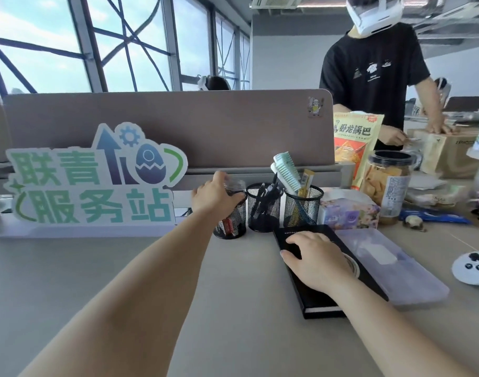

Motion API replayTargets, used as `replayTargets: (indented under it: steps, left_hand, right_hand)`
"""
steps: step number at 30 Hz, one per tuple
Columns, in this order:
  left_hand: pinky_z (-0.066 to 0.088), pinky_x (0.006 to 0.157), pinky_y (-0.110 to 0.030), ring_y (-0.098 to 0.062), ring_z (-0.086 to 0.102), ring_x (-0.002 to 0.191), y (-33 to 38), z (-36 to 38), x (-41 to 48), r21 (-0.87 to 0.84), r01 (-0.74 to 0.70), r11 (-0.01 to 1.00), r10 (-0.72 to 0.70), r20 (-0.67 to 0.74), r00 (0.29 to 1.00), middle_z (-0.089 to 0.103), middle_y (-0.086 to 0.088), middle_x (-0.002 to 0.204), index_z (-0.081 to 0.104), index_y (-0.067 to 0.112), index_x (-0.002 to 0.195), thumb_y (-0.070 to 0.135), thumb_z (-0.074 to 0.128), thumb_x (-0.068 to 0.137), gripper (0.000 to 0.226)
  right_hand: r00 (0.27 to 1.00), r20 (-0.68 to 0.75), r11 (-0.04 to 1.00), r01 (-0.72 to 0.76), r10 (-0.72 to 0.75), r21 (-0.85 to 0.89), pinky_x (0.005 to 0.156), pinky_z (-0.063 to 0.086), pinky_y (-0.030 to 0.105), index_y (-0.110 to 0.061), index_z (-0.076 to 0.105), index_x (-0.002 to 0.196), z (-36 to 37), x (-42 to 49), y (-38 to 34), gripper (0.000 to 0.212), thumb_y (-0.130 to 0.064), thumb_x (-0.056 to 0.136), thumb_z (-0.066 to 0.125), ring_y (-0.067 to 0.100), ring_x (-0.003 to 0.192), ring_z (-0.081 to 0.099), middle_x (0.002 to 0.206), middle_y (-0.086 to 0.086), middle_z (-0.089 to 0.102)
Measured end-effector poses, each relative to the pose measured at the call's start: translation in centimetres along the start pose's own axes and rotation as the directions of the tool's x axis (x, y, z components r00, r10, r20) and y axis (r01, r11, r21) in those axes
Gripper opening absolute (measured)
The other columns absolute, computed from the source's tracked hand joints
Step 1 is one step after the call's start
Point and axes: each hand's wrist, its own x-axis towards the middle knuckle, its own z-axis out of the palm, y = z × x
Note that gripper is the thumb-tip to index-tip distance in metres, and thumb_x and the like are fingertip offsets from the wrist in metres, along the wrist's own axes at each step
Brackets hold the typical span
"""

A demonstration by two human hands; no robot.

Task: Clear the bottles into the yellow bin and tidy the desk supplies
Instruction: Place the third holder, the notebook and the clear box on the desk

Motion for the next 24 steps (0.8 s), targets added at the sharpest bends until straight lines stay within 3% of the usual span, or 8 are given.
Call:
replayTargets:
  steps: [2, 5, 7, 10, 13, 15, 19, 24]
  left_hand:
    - [0.035, 0.094, -0.037, -0.026, 0.053, 0.109, 0.3, -0.1, -0.8, -0.065, -0.070, 0.995, 0.060, -0.143, 0.988, 0.060, 0.001, 0.115, 0.045, 0.028, 0.115, 0.050, 0.066, 0.079, 0.047]
    - [0.035, 0.090, -0.031, -0.020, 0.049, 0.107, 0.4, -0.9, -3.8, -0.173, -0.245, 0.954, 0.164, -0.383, 0.909, 0.056, 0.006, 0.116, 0.049, 0.025, 0.114, 0.043, 0.074, 0.075, 0.049]
    - [0.034, 0.084, -0.026, -0.013, 0.045, 0.100, 0.0, -0.9, -6.8, -0.264, -0.330, 0.906, 0.188, -0.449, 0.874, 0.053, 0.011, 0.112, 0.050, 0.024, 0.114, 0.041, 0.075, 0.074, 0.050]
    - [0.038, 0.080, -0.026, -0.009, 0.048, 0.099, -1.7, 1.3, -10.9, -0.391, -0.285, 0.875, 0.170, -0.302, 0.938, 0.052, 0.017, 0.109, 0.048, 0.030, 0.110, 0.040, 0.076, 0.073, 0.048]
    - [0.043, 0.084, -0.033, -0.016, 0.053, 0.105, -2.8, 3.9, -11.7, -0.400, -0.099, 0.911, 0.094, -0.032, 0.995, 0.057, 0.010, 0.114, 0.045, 0.031, 0.111, 0.044, 0.073, 0.074, 0.048]
    - [0.043, 0.090, -0.033, -0.019, 0.052, 0.111, -2.5, 4.1, -10.2, -0.399, 0.008, 0.917, 0.020, 0.065, 0.998, 0.055, 0.004, 0.124, 0.043, 0.029, 0.118, 0.041, 0.071, 0.077, 0.051]
    - [0.039, 0.100, -0.034, -0.024, 0.045, 0.123, -1.8, 4.7, -8.6, -0.292, 0.024, 0.956, -0.004, 0.067, 0.998, 0.042, 0.000, 0.134, 0.040, 0.032, 0.131, 0.040, 0.068, 0.080, 0.059]
    - [0.044, 0.090, -0.037, -0.021, 0.050, 0.118, -1.9, 5.6, -8.7, -0.238, 0.003, 0.971, 0.010, 0.053, 0.999, 0.040, 0.003, 0.136, 0.029, 0.039, 0.137, 0.044, 0.062, 0.083, 0.064]
  right_hand:
    - [1.000, 0.001, 1.000, -0.005, 0.005, 0.002, 0.104, 0.034, 0.035, -0.029, 0.052, 0.129, -0.1, 0.0, 0.0, 0.043, -0.049, 0.093, 0.044, 0.020, 0.128, 0.039, 0.139, -0.010, 0.048]
    - [1.000, 0.019, 1.000, -0.012, 0.012, -0.007, 0.105, 0.034, 0.036, -0.029, 0.051, 0.130, -0.2, 0.0, 0.0, 0.043, -0.049, 0.093, 0.044, 0.020, 0.129, 0.038, 0.140, -0.009, 0.047]
    - [1.000, 0.025, 1.000, -0.016, 0.017, -0.013, 0.104, 0.035, 0.036, -0.029, 0.051, 0.130, -0.2, 0.0, 0.0, 0.043, -0.049, 0.093, 0.043, 0.021, 0.129, 0.038, 0.140, -0.009, 0.047]
    - [1.000, 0.018, 1.000, -0.014, 0.014, -0.013, 0.103, 0.036, 0.036, -0.028, 0.053, 0.129, -0.3, -0.2, 0.0, 0.043, -0.049, 0.093, 0.044, 0.020, 0.127, 0.040, 0.138, -0.010, 0.049]
    - [1.000, 0.010, 1.000, -0.012, 0.012, -0.012, 0.102, 0.036, 0.035, -0.028, 0.054, 0.128, -0.4, -0.3, -0.1, 0.042, -0.049, 0.092, 0.044, 0.020, 0.127, 0.041, 0.137, -0.010, 0.050]
    - [1.000, 0.008, 1.000, -0.011, 0.011, -0.014, 0.103, 0.036, 0.035, -0.028, 0.054, 0.128, -0.4, -0.3, -0.2, 0.042, -0.049, 0.093, 0.044, 0.020, 0.127, 0.041, 0.138, -0.010, 0.049]
    - [1.000, 0.011, 1.000, -0.013, 0.013, -0.018, 0.103, 0.036, 0.035, -0.028, 0.054, 0.127, -0.3, -0.3, -0.2, 0.041, -0.049, 0.092, 0.044, 0.019, 0.126, 0.041, 0.137, -0.011, 0.050]
    - [1.000, -0.026, 1.000, 0.001, -0.001, -0.017, 0.101, 0.037, 0.034, -0.027, 0.056, 0.123, -0.3, -0.2, -0.3, 0.040, -0.048, 0.091, 0.046, 0.020, 0.123, 0.044, 0.133, -0.010, 0.052]
